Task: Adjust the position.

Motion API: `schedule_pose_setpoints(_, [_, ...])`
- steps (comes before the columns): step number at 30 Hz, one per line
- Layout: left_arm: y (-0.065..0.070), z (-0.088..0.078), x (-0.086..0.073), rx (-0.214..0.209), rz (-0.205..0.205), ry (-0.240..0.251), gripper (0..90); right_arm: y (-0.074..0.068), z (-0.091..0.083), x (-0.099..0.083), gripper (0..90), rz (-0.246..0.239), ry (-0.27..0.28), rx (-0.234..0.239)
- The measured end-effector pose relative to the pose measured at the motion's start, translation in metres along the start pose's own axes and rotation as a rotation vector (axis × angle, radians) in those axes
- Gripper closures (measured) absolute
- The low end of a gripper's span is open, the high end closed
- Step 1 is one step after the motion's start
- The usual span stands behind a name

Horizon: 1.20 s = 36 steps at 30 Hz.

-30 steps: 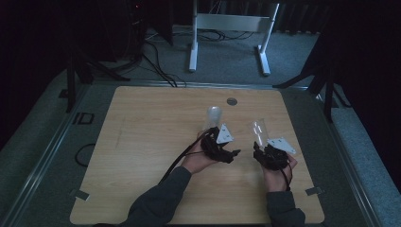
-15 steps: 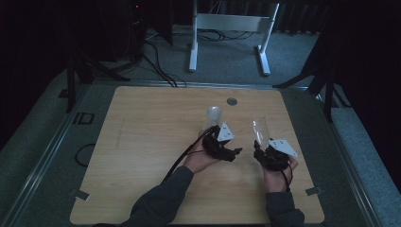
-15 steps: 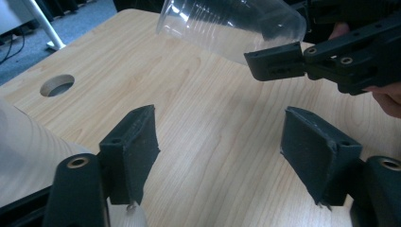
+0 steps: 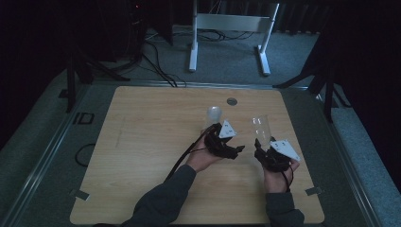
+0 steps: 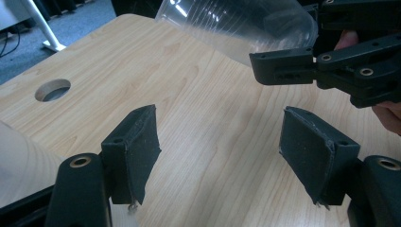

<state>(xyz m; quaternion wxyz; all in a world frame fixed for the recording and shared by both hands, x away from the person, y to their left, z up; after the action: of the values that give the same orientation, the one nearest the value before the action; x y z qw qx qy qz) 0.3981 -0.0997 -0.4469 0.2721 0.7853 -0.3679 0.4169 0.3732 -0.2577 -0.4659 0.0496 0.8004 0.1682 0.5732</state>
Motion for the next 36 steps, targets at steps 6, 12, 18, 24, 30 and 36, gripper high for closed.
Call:
schedule_pose_setpoints(6, [0.001, 0.002, 0.003, -0.005, -0.005, 0.000, 28.8, 0.000, -0.002, 0.001, 42.1, -0.001, 0.014, -0.003])
schedule_pose_setpoints(12, [0.000, 0.001, 0.007, -0.018, -0.030, 0.005, 28.8, 0.000, -0.004, 0.004, 42.1, 0.004, 0.031, -0.004])
schedule_pose_setpoints(18, [-0.002, 0.002, 0.009, -0.017, -0.039, 0.007, 28.7, 0.001, -0.007, 0.006, 42.1, 0.017, 0.047, -0.001])
schedule_pose_setpoints(24, [-0.004, 0.001, 0.011, -0.021, -0.058, 0.011, 28.4, 0.000, -0.008, 0.006, 42.1, 0.012, 0.057, -0.003])
schedule_pose_setpoints(30, [-0.006, 0.002, 0.013, -0.035, -0.080, 0.011, 27.3, -0.002, -0.010, 0.008, 42.1, 0.013, 0.066, 0.000])
schedule_pose_setpoints(36, [-0.006, 0.004, 0.017, -0.045, -0.095, 0.017, 26.2, -0.003, -0.011, 0.008, 42.1, 0.009, 0.075, -0.001])
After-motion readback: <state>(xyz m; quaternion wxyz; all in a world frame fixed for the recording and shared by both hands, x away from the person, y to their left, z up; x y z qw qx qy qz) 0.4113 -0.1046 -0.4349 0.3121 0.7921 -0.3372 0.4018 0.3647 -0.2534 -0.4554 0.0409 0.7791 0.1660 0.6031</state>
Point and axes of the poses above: each handheld gripper's, and its own axes: z roughly forward along the jaws, x roughly out of its top, y roughly to its right, the point moved 6 cm from there along z, roughly forward along the jaws, and after that the axes turned 12 degrees about -z, right-handed, at the moved point
